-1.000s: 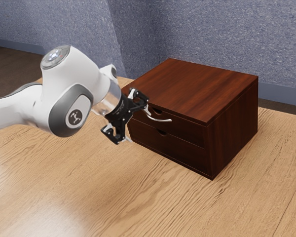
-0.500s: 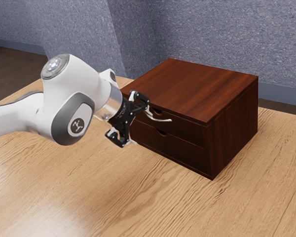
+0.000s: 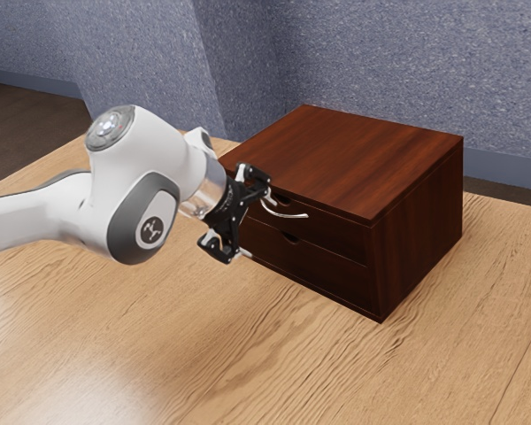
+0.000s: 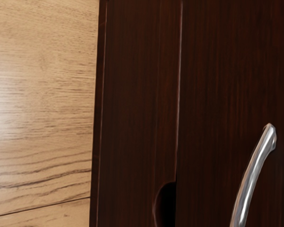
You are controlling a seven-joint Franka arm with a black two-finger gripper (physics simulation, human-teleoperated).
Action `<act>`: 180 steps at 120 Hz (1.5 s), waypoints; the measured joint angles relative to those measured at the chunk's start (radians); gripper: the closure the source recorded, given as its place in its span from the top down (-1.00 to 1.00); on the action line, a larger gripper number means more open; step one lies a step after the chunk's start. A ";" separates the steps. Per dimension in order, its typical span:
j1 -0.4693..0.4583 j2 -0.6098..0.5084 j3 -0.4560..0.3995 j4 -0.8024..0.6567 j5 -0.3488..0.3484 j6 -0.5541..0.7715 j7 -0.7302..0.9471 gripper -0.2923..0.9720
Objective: Pull the drawer handle with one arm to open the drawer
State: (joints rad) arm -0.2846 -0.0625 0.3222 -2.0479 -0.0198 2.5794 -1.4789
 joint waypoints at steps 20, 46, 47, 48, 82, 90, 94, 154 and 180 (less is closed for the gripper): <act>-0.005 0.006 0.000 0.007 -0.001 0.004 -0.007 0.54; -0.002 0.025 0.001 0.007 -0.003 0.005 -0.013 0.54; -0.002 0.025 0.001 0.007 -0.003 0.005 -0.014 0.54; -0.001 0.026 0.001 0.007 -0.003 0.005 -0.014 0.54; -0.005 0.019 0.001 0.003 -0.004 0.002 -0.020 0.20; -0.008 0.006 0.001 -0.001 -0.003 0.000 -0.021 0.12; -0.009 -0.005 0.002 -0.007 -0.003 -0.001 -0.021 0.06; -0.019 -0.110 0.022 -0.100 0.004 -0.017 -0.028 -0.61; 0.005 -0.162 0.023 -0.151 0.009 -0.018 -0.030 -0.67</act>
State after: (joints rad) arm -0.2797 -0.2247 0.3450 -2.1986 -0.0104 2.5618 -1.5087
